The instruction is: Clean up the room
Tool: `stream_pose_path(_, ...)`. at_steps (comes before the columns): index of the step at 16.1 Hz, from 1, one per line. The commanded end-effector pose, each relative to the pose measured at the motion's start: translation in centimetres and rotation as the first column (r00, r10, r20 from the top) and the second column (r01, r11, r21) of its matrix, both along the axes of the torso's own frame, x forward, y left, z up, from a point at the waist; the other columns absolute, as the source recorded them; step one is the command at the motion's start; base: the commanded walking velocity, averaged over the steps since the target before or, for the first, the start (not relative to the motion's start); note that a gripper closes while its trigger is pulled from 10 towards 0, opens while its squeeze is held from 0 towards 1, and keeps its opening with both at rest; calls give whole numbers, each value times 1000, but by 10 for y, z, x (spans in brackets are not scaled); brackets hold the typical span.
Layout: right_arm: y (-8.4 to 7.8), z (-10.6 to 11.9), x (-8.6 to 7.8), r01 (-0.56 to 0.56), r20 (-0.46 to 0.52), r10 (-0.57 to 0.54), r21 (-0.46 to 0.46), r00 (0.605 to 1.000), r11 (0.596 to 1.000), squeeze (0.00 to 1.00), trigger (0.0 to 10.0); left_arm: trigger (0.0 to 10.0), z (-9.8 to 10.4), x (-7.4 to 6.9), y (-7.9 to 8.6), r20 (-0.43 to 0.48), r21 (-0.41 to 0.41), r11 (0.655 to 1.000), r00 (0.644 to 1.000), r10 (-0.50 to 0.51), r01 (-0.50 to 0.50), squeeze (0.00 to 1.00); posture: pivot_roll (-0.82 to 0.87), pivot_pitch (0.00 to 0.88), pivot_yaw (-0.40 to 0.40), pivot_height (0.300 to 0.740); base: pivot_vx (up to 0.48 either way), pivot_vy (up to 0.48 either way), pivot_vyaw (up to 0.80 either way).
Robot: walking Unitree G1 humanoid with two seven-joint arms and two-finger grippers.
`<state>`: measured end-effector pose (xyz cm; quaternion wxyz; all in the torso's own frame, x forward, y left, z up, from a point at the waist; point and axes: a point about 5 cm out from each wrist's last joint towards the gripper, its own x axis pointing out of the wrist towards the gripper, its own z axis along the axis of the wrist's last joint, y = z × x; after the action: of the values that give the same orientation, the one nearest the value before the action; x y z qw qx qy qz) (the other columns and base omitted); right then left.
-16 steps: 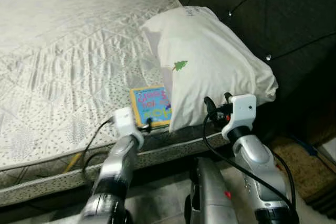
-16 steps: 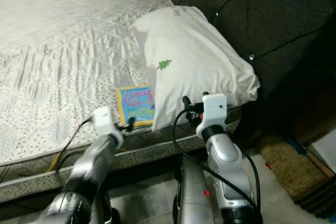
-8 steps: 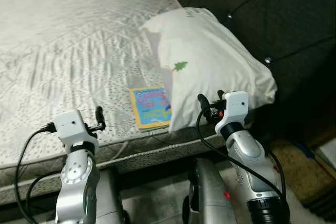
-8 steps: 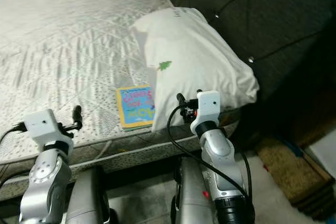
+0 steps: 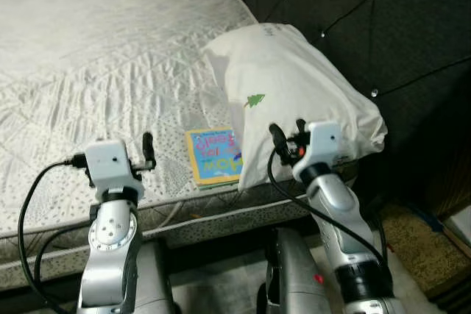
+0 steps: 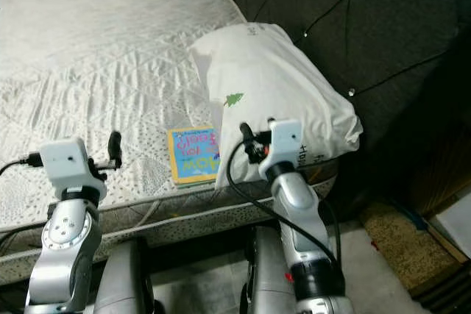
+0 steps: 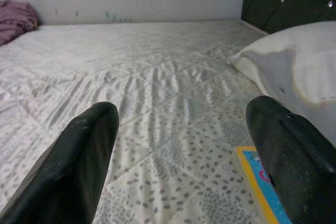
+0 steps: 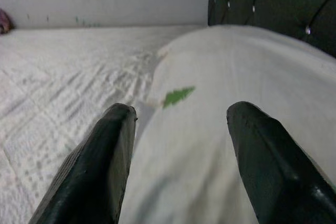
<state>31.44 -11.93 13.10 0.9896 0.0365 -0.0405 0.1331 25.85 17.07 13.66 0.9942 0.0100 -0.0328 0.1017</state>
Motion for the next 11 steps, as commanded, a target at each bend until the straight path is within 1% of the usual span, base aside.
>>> stream_pose_path(1,-3,3,4,12,14,-13,17,1000,1000,0,10000,10000,1,1,0,-5,12,1000,1000,-10,10,0,3,0,-16,581,0,0,0)
stream_pose_path(7,1,5,8,-2,28,1,39,1000,999,0,10000,10000,-1,2,-4,-14,14,999,999,-31,31,0,3,0,-15,648,0,0,0)
stream_pose_path(9,-2,10,13,11,44,-13,41,999,999,0,10000,10000,0,5,-6,-11,15,999,999,-38,38,0,-3,0,-11,681,0,0,0)
stream_pose_path(11,-4,12,14,22,49,-24,42,998,999,0,10000,10000,1,6,-6,-9,15,999,999,-38,38,0,-3,0,-12,700,0,0,0)
